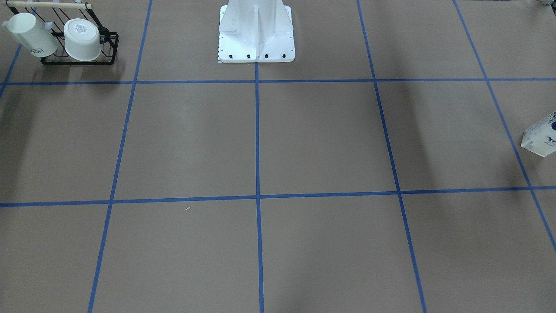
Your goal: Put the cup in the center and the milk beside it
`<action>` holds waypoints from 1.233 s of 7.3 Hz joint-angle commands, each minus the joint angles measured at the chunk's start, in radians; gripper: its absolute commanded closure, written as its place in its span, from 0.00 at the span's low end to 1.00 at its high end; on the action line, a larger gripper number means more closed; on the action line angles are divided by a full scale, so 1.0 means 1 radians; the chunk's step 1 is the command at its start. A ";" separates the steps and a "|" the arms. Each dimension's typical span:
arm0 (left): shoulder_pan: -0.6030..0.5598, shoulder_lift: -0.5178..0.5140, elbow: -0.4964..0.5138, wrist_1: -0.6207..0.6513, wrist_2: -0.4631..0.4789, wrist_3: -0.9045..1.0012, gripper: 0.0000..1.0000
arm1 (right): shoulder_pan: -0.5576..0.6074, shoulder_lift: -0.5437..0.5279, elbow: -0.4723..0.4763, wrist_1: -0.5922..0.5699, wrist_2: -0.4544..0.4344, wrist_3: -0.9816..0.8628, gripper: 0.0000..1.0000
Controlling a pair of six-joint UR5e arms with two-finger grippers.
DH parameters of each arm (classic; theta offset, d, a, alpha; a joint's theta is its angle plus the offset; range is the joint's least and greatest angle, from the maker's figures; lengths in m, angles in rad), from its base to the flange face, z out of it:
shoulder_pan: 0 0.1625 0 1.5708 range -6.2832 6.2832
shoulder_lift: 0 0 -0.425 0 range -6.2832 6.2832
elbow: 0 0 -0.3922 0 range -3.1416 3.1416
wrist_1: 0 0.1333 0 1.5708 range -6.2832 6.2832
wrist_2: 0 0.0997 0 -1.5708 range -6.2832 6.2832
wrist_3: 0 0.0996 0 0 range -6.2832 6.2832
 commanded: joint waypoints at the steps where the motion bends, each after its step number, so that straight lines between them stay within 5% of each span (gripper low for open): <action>1: -0.001 0.004 -0.009 -0.005 -0.031 0.000 0.02 | 0.000 -0.130 -0.070 0.278 -0.066 -0.045 0.00; 3: -0.001 0.005 -0.008 -0.025 -0.071 -0.008 0.02 | 0.000 -0.129 -0.178 0.336 -0.008 -0.048 0.00; 9: -0.003 -0.004 -0.020 -0.023 -0.073 -0.012 0.02 | 0.002 -0.082 -0.260 0.336 0.008 -0.046 0.00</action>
